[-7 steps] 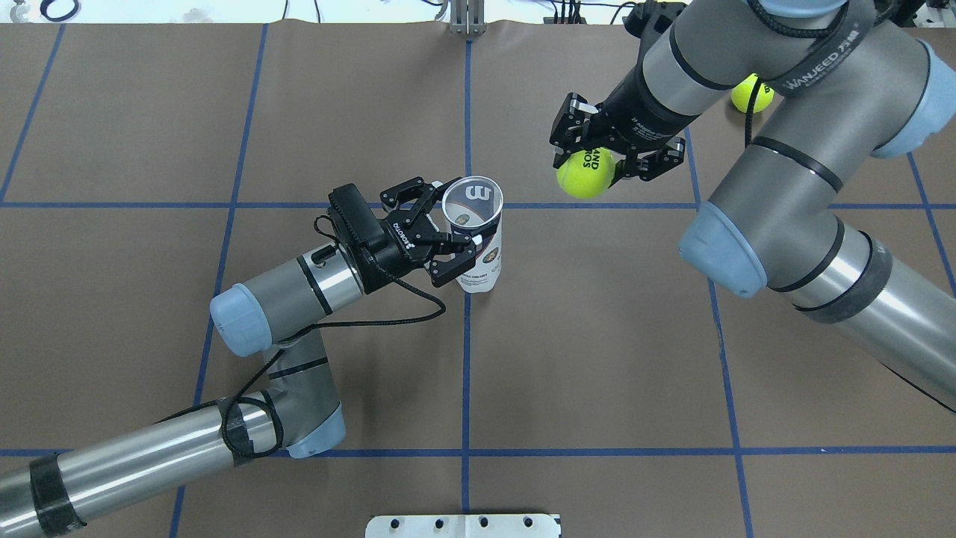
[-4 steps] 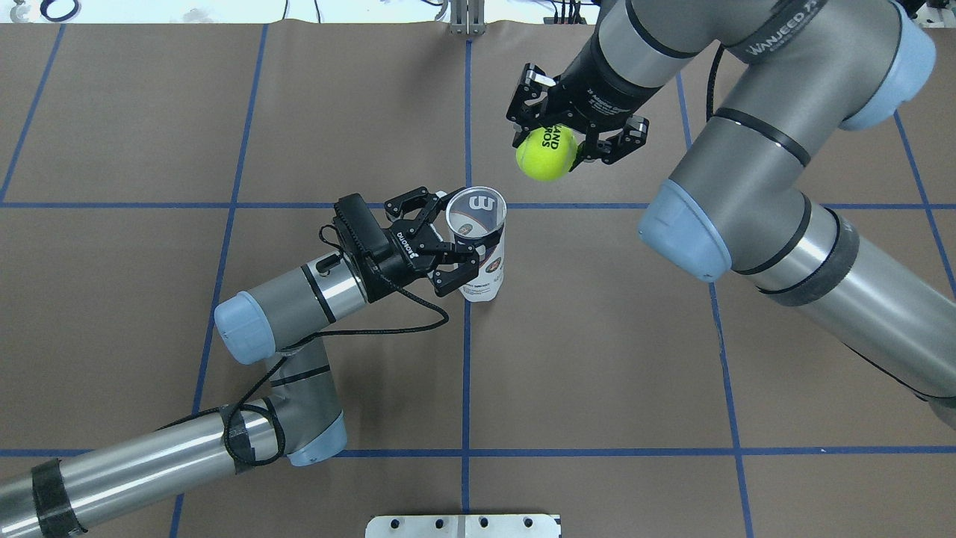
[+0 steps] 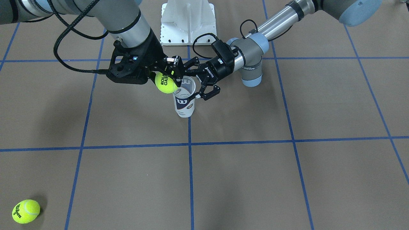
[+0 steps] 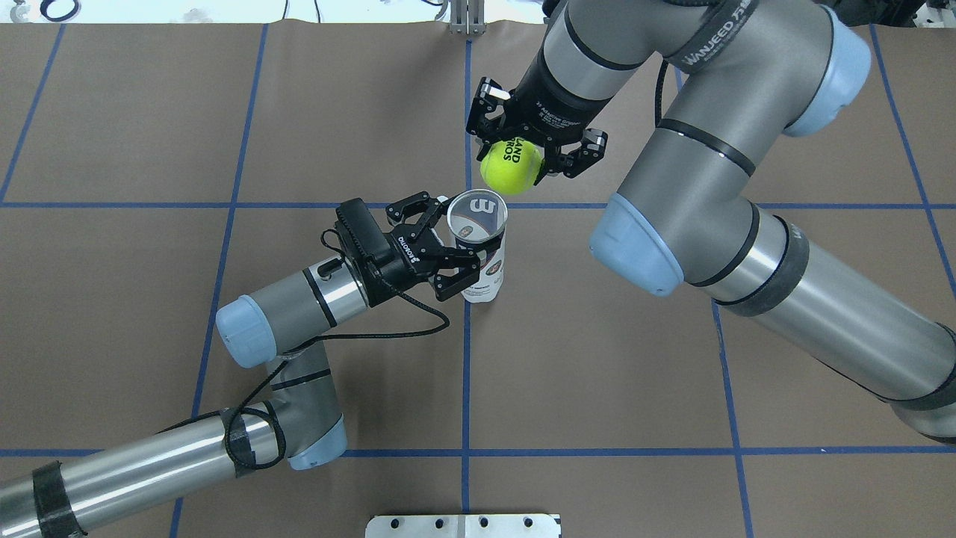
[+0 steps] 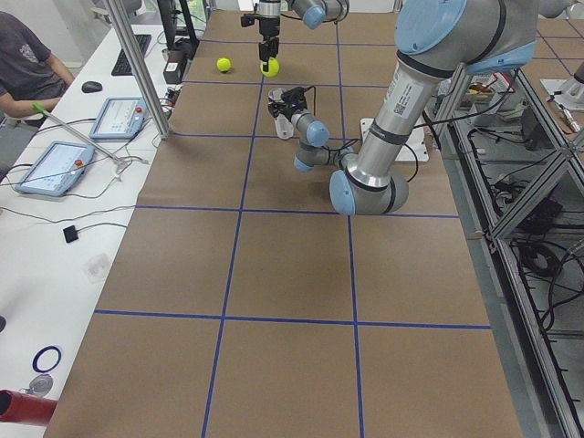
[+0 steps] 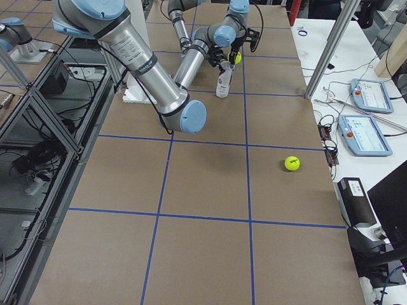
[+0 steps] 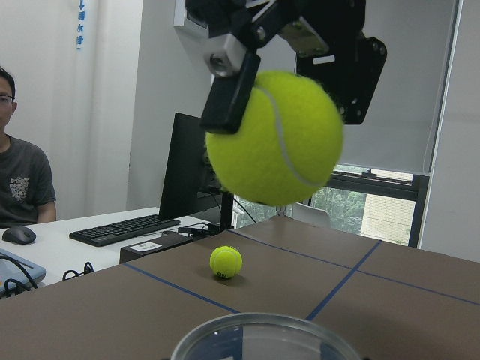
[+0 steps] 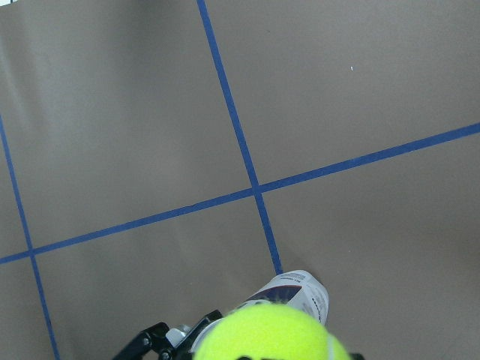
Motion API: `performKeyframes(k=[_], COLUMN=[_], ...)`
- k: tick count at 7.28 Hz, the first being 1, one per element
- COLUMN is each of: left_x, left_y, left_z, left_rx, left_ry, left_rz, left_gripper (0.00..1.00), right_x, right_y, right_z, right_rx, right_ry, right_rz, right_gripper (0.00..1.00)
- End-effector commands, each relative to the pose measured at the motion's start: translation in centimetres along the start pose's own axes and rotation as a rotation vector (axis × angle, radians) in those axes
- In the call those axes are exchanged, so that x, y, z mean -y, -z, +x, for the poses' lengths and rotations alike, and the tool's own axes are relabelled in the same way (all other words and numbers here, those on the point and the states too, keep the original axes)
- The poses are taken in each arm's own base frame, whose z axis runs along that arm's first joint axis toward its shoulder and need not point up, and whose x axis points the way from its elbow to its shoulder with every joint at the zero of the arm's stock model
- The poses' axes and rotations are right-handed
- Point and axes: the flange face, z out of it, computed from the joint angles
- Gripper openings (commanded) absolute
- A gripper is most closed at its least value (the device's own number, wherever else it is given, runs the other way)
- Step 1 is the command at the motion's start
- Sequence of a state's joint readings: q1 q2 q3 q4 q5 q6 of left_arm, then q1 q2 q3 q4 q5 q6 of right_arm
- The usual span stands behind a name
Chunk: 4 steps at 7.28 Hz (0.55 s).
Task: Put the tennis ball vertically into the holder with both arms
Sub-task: 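Carry the yellow ball with the right gripper over the can's opening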
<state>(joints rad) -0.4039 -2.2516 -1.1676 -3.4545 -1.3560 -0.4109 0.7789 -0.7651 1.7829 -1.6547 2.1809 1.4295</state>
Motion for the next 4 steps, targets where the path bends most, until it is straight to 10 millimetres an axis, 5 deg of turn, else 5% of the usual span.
performKeyframes(k=[1,4], left_x=[0.02,0.22], left_y=[0.00,-0.07], left_z=[0.27,0.38], left_rx=[-0.004,-0.006], left_ry=[0.003,0.006], left_rz=[0.003,0.007], left_gripper=[0.82,0.85], right_x=[-1.03,-1.55], right_y=[-0.85,-1.41], right_z=[-0.31,-0.50], right_rx=[-0.006,-0.010], right_ry=[-0.006,0.000], right_rz=[0.002,0.004], right_gripper=[0.00,0.00])
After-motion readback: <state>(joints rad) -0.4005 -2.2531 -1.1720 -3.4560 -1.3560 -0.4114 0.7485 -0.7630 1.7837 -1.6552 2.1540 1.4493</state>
